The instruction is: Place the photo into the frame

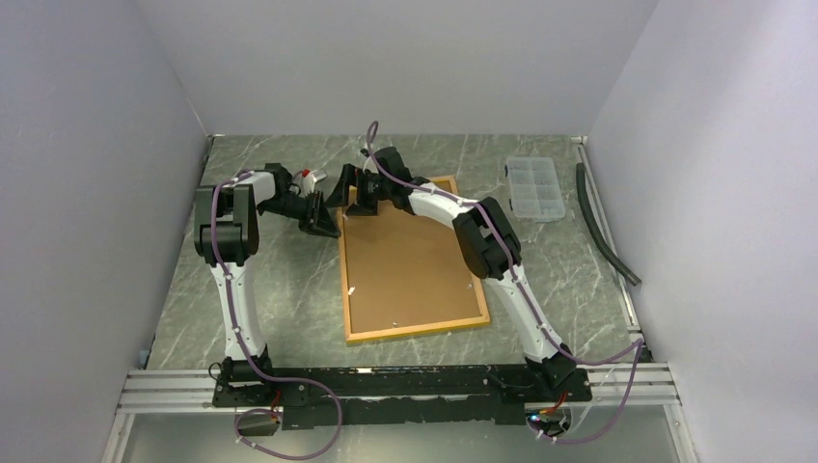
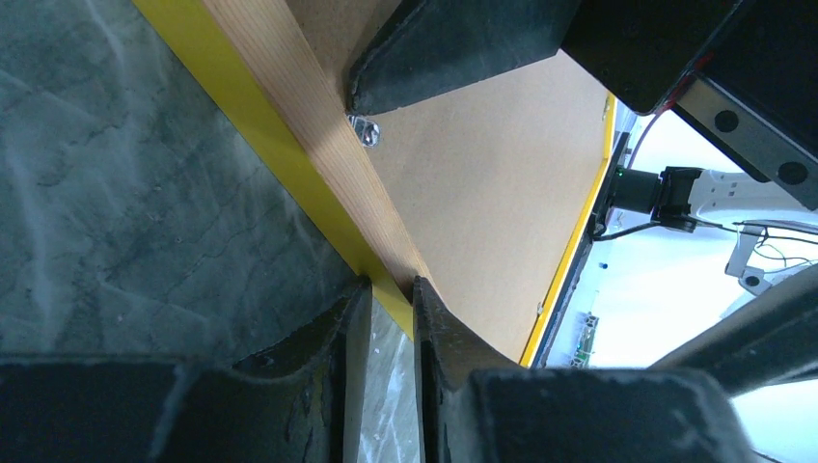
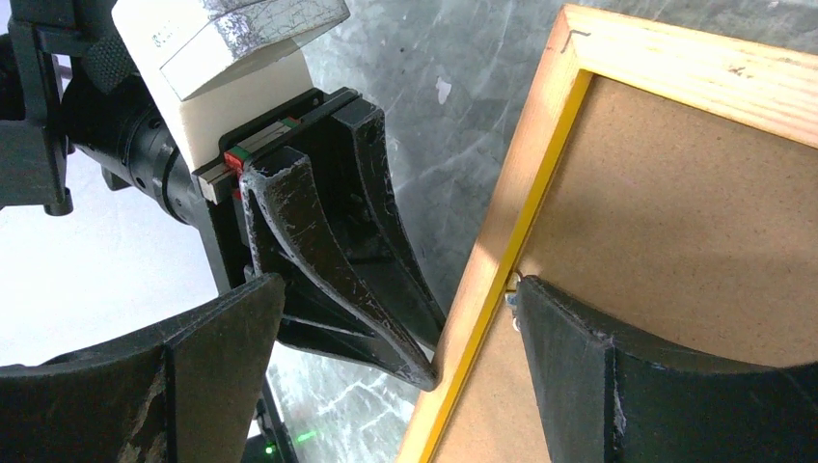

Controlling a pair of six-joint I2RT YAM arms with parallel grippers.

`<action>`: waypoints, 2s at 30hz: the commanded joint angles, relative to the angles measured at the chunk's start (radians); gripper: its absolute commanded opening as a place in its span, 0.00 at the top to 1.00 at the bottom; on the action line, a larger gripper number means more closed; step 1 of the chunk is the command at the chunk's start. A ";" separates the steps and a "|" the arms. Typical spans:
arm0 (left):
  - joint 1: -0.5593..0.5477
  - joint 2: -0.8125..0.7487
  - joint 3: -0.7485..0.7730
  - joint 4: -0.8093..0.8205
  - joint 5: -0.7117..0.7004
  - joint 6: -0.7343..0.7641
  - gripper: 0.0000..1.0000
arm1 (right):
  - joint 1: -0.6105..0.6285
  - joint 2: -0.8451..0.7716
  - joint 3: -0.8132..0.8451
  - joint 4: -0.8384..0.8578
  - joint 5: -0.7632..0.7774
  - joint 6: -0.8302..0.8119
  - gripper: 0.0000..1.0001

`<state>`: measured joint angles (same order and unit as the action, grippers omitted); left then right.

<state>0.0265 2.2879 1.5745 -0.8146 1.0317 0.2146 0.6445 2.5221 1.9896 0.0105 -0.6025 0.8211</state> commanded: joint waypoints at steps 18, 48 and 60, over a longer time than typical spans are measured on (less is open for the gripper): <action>0.025 -0.047 -0.005 -0.043 -0.034 0.048 0.72 | 0.023 -0.018 0.103 -0.104 -0.045 -0.096 0.03; -0.246 -0.397 -0.405 -0.096 -0.483 0.402 0.68 | -0.416 -0.662 -0.832 -0.024 0.297 -0.260 0.00; -0.473 -0.333 -0.354 -0.102 -0.397 0.344 0.68 | -0.257 -0.313 -0.330 -0.128 0.157 -0.222 0.00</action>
<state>-0.3447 1.9060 1.1812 -0.9607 0.5835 0.5671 0.2928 2.1284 1.4715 -0.0864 -0.3218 0.5743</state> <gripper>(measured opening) 0.317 0.997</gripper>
